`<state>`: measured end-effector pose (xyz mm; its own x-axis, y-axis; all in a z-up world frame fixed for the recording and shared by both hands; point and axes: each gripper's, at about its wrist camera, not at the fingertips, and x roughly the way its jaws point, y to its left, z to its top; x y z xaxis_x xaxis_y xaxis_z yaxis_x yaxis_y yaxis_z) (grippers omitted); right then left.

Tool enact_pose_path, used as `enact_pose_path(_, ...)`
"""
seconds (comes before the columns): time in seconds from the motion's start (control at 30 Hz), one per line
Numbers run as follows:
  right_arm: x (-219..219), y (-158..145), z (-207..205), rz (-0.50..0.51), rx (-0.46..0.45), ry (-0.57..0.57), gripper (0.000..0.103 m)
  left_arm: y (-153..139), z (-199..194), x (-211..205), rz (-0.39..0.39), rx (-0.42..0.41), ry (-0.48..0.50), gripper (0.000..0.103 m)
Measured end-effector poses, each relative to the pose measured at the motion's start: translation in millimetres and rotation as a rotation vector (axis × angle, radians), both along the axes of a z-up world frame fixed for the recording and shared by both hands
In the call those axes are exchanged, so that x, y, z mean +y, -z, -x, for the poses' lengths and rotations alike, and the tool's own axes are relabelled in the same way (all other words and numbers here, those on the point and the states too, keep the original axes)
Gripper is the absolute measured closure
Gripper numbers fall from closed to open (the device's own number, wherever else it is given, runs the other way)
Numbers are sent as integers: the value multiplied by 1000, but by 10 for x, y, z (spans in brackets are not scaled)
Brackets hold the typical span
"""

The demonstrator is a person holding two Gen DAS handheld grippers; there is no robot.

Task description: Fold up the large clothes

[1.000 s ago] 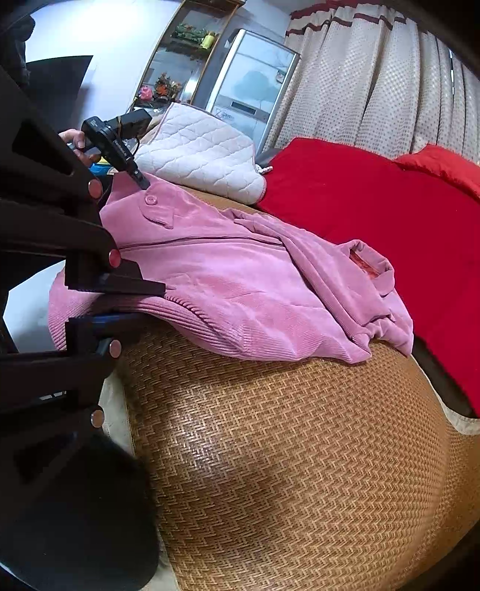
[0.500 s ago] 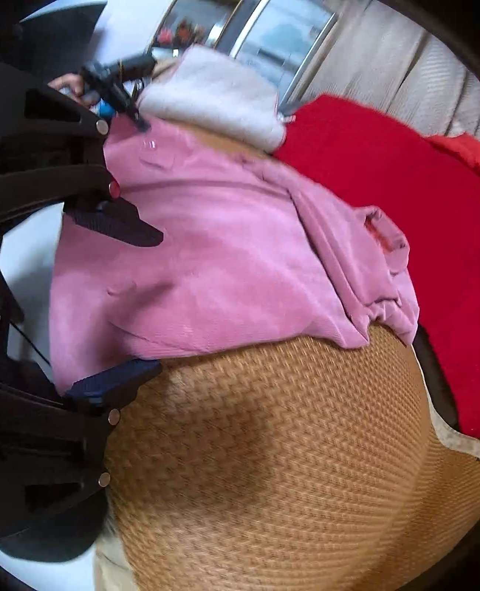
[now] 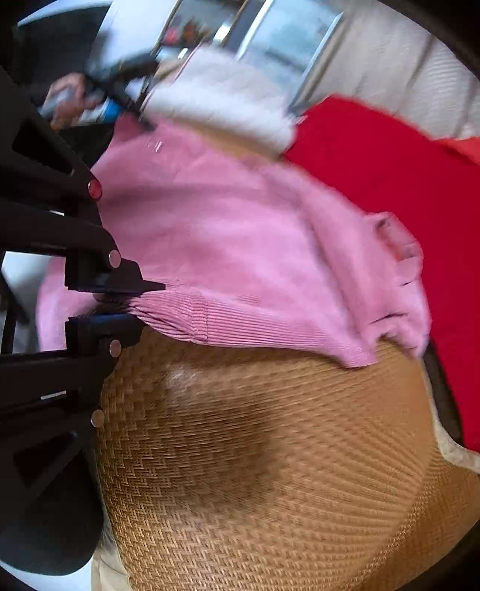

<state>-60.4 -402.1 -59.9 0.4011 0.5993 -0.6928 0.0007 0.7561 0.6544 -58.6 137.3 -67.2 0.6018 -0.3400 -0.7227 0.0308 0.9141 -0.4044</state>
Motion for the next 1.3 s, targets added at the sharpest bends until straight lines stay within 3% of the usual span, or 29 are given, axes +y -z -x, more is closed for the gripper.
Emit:
enact_pose_path(0.07, -95, -39, 14, -40, -10, 9, 94, 34, -35, -6, -36, 16, -2, 98)
enact_pose_path(0.2, -156, 336, -56, -78, 89, 8, 94, 315, -149, -19, -63, 131, -10, 98)
enact_pose_path(0.3, -198, 202, -13, -141, 36, 21, 94, 88, -35, -28, -25, 32, 5, 98)
enact_pose_path(0.4, -214, 40, -55, -114, -6, 0, 94, 116, -120, -74, -98, 33, 10, 98)
enact_pose_path(0.5, -209, 359, -121, -98, 92, 0, 94, 427, -259, -45, -103, 148, -16, 99)
enact_pose_path(0.6, -205, 410, -91, -120, 94, 5, 94, 393, -254, -38, -94, 123, -19, 98)
enact_pose_path(0.73, -297, 447, -77, -115, 115, 5, 94, 522, -369, -25, -99, 172, -21, 98)
enact_pose_path(0.87, -431, 475, -80, -124, 118, 18, 94, 547, -433, -76, -109, 170, -16, 98)
enact_pose_path(0.97, -323, 459, -103, -120, 129, 37, 88, 584, -482, -89, -108, 180, -15, 98)
enact_pose_path(1.1, -249, 408, -114, -110, 129, 23, 67, 609, -458, -150, -124, 178, -9, 98)
enact_pose_path(1.13, -212, 410, -125, -109, 131, 22, 67, 615, -460, -125, -126, 178, -7, 98)
enact_pose_path(1.27, -108, 391, -173, -81, 143, 12, 67, 619, -480, -148, -137, 179, 3, 98)
enact_pose_path(1.3, -70, 387, -165, -49, 140, -4, 76, 610, -476, -146, -138, 179, 5, 98)
